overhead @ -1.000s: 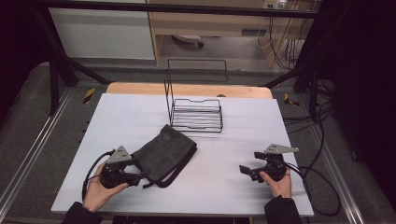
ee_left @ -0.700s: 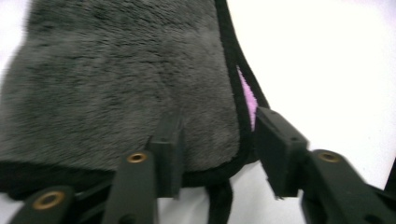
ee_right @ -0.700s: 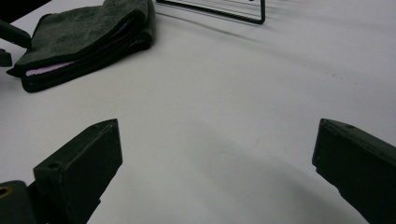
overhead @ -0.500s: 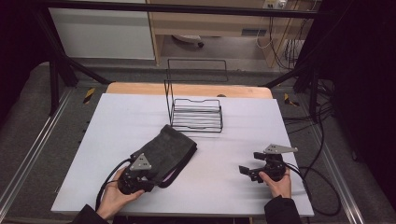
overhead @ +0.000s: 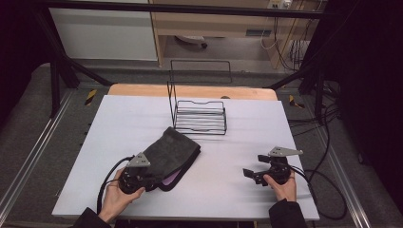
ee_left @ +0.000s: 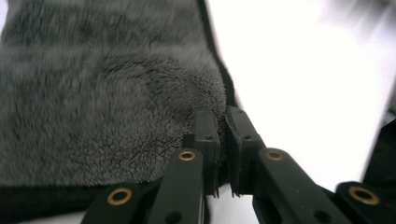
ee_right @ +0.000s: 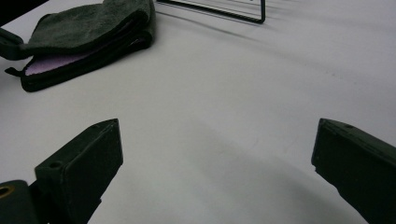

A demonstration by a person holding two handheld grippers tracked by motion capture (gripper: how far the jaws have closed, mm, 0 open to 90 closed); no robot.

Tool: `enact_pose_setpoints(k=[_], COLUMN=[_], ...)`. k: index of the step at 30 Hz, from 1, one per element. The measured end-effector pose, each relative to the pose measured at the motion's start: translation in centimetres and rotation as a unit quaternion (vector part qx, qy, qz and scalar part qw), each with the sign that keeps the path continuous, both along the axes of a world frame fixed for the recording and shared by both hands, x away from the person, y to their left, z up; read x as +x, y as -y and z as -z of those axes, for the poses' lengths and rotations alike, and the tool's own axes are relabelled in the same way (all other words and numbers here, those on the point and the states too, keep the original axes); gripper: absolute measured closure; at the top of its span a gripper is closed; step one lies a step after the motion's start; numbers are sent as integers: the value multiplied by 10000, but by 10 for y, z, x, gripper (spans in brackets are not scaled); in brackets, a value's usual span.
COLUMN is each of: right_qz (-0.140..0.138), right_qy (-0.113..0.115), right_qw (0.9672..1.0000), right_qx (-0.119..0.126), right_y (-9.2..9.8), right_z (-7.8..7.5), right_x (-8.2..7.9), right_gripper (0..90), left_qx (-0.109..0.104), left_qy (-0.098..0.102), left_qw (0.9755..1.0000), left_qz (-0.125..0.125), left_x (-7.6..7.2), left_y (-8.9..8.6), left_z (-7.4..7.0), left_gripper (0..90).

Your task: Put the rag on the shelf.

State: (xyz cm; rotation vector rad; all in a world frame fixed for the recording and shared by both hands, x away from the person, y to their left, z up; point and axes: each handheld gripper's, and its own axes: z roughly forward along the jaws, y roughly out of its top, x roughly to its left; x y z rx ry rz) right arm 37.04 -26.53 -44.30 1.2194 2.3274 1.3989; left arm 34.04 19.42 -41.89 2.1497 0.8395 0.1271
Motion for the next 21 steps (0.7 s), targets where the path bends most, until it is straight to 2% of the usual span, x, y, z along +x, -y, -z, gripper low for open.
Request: enact_pose_setpoints(k=[1, 3, 5, 9, 10, 11, 12, 13, 14, 15, 17, 18, 20, 21], right_qz=[0, -5, -8, -7, 6, 6, 6, 6, 43, 50, 76, 76, 117, 125], right_qy=[0, -6, 3, -9, -21, -21, 29, 29, 86, 95, 132, 132, 208, 211], right_qw=[10000, 10000, 10000, 10000, 10000, 10000, 10000, 10000, 9999, 9999, 9999, 9999, 9997, 9997], right_qx=[0, -6, -6, 4, 9, 9, 38, 38, 35, 37, 46, 46, 45, 15], right_y=[0, 0, 0, -1, -1, -1, -1, -1, -3, -4, -7, -7, -15, -18], right_z=[0, 0, 0, 1, 1, 1, 0, 0, -1, -2, -3, -3, -5, -6], right_x=[0, 0, 0, 0, 0, 0, 0, 0, -1, -1, -1, -1, 0, 1], right_gripper=[27, 27, 28, 30, 33, 33, 48, 48, 59, 64, 79, 79, 102, 106], left_qx=[-103, -155, -104, 87, 133, 135, 138, 158, 151, 134, 39, -1, 11, 17], left_qy=[12, -32, -83, -58, -48, -65, -77, -54, -33, -26, 95, 138, 197, 211], left_qw=[9999, 9998, 9998, 9998, 9998, 9998, 9998, 9998, 9999, 9999, 9999, 9997, 9987, 9981], left_qz=[18, 82, 132, 142, 135, 133, 134, 105, 57, 16, -135, -205, -465, -586], left_x=[-1, -1, -1, 0, 0, 1, 1, 0, 0, 0, 2, 4, 11, 15], left_y=[3, 7, 14, 24, 24, 24, 23, 21, 18, 15, 5, -1, -16, -22], left_z=[-2, -1, 2, 11, 12, 12, 12, 10, 8, 5, -3, -6, -13, -15], left_gripper=[835, 835, 833, 817, 775, 775, 696, 696, 590, 551, 488, 488, 392, 377])
